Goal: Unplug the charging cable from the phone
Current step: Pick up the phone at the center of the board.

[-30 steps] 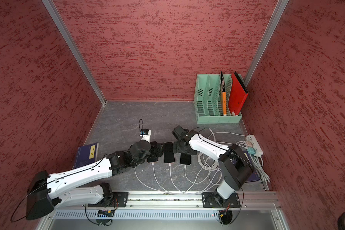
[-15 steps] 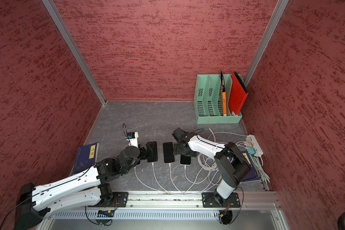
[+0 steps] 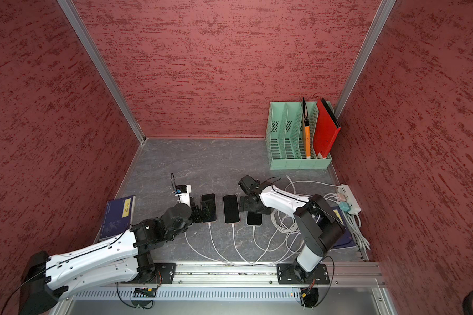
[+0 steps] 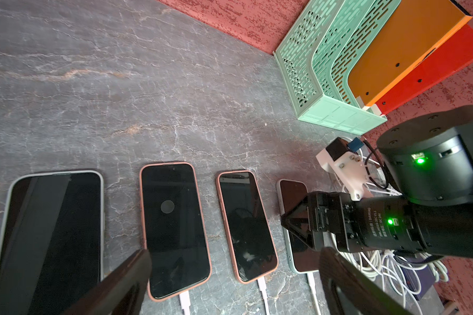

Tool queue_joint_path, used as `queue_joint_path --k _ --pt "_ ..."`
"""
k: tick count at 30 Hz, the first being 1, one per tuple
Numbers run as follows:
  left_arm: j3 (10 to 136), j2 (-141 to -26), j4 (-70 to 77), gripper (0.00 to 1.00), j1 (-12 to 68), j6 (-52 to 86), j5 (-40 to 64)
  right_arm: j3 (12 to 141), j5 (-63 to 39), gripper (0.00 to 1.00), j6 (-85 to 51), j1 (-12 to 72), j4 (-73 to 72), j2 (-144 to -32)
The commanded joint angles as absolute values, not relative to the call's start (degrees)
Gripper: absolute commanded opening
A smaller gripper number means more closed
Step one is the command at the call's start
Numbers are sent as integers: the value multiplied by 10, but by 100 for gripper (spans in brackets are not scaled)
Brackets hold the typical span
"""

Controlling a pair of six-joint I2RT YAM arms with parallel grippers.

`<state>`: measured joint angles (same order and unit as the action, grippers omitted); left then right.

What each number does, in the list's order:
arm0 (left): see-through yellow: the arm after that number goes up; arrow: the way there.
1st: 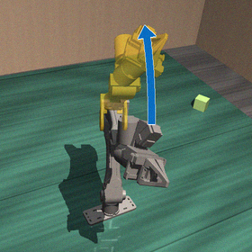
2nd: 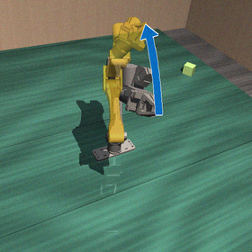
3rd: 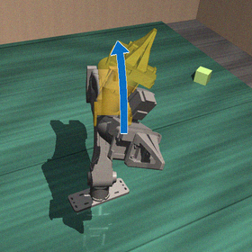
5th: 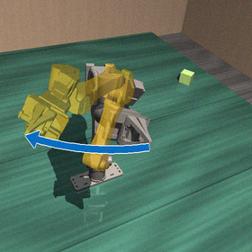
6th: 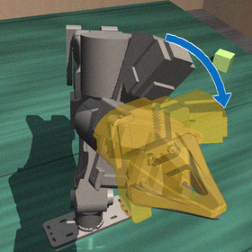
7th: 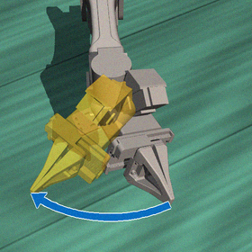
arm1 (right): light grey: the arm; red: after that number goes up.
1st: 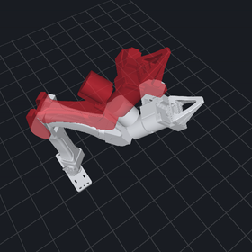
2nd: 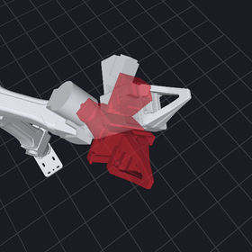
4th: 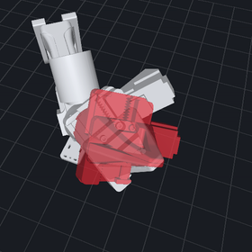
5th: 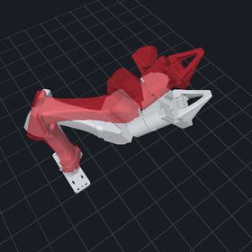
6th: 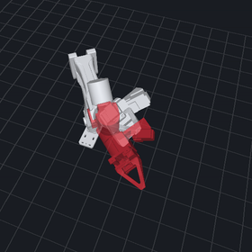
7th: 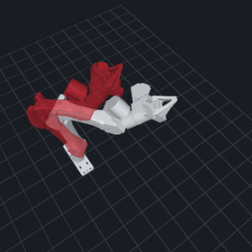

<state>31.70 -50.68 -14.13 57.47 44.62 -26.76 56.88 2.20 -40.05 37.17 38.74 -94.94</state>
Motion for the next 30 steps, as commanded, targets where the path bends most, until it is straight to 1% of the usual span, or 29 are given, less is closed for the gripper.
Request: queue_joint_path --k 1,6,19,26,30 --pt "316 -513 -146 100 572 439 -252 558 20 99 -399 369 376 -949" --pt "320 -534 -150 100 574 438 -241 550 37 99 -400 368 383 -948" --pt "320 -561 -155 100 583 426 -242 535 31 99 -392 368 376 -944" --pt "327 -587 -153 100 594 422 -250 537 44 99 -382 368 393 -913" --pt "328 -594 -151 100 596 426 -251 540 44 99 -381 368 398 -927"
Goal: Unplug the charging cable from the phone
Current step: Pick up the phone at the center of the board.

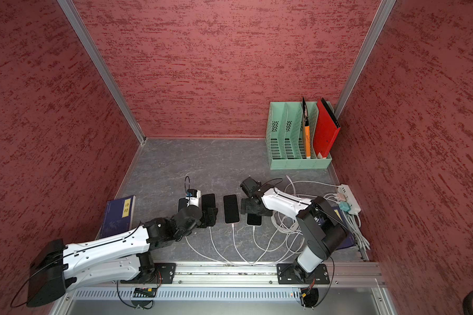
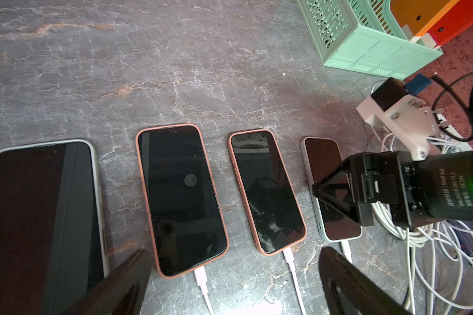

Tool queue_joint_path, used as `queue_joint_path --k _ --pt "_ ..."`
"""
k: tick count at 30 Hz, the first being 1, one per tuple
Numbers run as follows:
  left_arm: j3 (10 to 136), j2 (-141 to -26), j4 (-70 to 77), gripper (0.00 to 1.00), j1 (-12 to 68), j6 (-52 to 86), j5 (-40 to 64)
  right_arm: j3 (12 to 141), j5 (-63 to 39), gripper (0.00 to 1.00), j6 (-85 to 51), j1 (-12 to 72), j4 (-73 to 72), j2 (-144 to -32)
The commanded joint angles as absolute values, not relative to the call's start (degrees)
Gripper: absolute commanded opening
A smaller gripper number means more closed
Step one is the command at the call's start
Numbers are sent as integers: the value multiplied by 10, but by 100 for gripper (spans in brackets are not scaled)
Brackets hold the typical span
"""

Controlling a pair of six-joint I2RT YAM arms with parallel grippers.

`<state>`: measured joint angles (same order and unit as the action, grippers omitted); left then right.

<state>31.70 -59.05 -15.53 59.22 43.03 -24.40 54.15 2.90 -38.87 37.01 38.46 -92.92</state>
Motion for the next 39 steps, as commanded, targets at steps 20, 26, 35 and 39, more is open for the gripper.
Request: queue_joint_path --k 20,26,35,39 --pt "318 -631 -70 100 626 420 -237 504 -11 85 -404 367 342 -968" --pt "300 -674 69 100 671 388 -244 514 1 68 -399 363 350 -956" --pt "282 -772 287 100 704 397 -236 518 2 29 -383 362 335 -886" --pt "283 -820 363 100 718 406 -219 527 8 18 -377 363 328 -844"
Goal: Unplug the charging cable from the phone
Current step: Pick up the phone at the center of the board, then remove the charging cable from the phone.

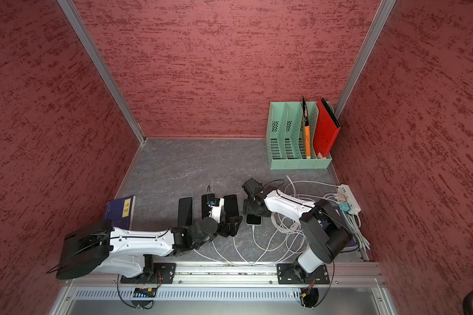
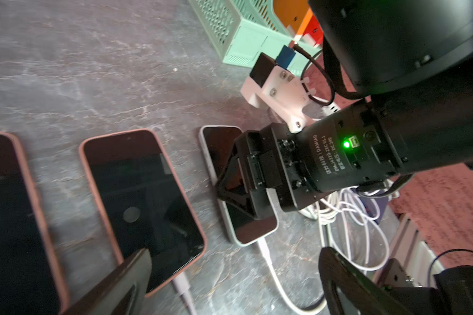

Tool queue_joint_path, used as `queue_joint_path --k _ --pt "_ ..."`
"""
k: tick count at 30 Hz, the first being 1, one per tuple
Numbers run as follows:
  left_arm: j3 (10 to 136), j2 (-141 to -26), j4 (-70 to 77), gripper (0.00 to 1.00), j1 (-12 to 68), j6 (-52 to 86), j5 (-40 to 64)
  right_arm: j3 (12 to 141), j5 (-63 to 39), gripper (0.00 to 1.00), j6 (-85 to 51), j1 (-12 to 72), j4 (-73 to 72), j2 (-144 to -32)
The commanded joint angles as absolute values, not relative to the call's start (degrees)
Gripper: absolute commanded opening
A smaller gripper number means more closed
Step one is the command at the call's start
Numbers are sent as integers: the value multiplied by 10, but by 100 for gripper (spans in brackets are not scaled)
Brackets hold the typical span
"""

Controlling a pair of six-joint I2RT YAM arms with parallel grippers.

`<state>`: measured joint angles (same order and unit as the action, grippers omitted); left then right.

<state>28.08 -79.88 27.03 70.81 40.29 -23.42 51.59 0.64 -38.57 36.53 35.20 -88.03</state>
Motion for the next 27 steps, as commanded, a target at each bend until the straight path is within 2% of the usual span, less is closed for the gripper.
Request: queue_joint_path --k 1,3,5,6,11,13,16,19,21,27 --pt "283 -831 381 100 722 406 -214 528 10 15 -378 363 329 -839" --pt "283 -848 415 98 727 402 -201 528 16 12 -380 363 328 -820" --pt "275 -862 461 90 729 391 -181 522 27 10 -383 363 329 -806" --pt "269 -868 485 84 729 388 -168 520 32 9 -385 363 329 -800" --pt "260 -898 537 37 726 395 -133 499 39 7 -394 363 317 -759" --pt "268 -913 542 28 723 399 -113 493 37 7 -399 362 313 -746" --pt "280 -930 541 30 718 413 -100 490 35 6 -403 362 310 -731" --pt "291 -949 536 46 714 440 -85 484 34 6 -410 362 308 -715" --pt "291 -957 542 52 716 460 -85 480 31 5 -411 362 306 -705" --pt "318 -996 539 52 720 493 -74 473 24 5 -413 362 308 -682"
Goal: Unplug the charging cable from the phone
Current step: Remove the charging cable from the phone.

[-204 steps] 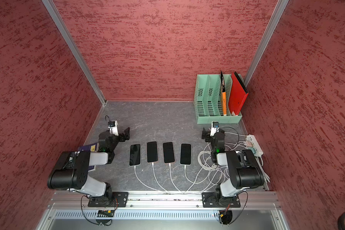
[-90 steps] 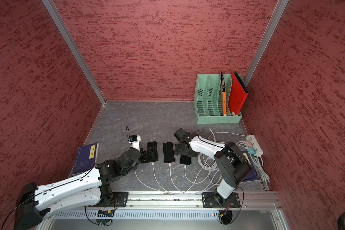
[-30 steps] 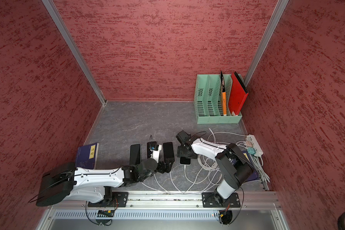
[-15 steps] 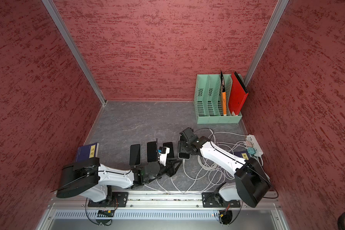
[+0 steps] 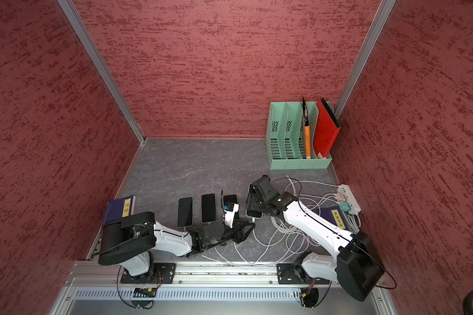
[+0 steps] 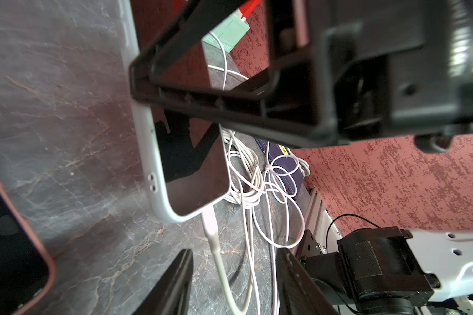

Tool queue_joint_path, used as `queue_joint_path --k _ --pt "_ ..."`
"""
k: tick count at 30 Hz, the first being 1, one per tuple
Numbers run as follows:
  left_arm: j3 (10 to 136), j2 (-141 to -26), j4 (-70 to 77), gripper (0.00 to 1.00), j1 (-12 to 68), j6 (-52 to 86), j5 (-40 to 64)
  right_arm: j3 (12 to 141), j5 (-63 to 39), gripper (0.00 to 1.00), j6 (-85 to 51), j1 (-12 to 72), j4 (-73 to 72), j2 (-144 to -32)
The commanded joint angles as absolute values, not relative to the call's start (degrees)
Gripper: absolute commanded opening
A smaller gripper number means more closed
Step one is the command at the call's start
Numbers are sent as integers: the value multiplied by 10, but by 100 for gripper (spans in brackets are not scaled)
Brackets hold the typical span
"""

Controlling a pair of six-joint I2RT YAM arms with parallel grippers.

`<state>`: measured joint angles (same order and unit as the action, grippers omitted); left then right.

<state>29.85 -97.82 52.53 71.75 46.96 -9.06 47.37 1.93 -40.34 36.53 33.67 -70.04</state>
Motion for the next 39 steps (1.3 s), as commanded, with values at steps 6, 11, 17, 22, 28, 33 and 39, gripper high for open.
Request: queue_joint_path --k 6,11,17,22,28,33,39 --pt "338 -1023 539 37 719 508 -68 476 20 5 -405 361 315 -664" --pt "352 -1027 515 16 721 513 -67 476 21 5 -405 361 314 -656" --pt "363 -1026 489 0 730 518 -72 480 26 5 -408 361 307 -652" --pt "364 -1027 485 0 744 519 -79 501 40 5 -406 360 313 -656" --pt "365 -1034 486 0 753 525 -75 530 47 0 -393 359 319 -664" --pt "366 -1034 485 0 754 522 -67 519 25 0 -380 358 281 -652" --pt "360 -1028 488 0 750 519 -67 524 36 0 -381 358 284 -655"
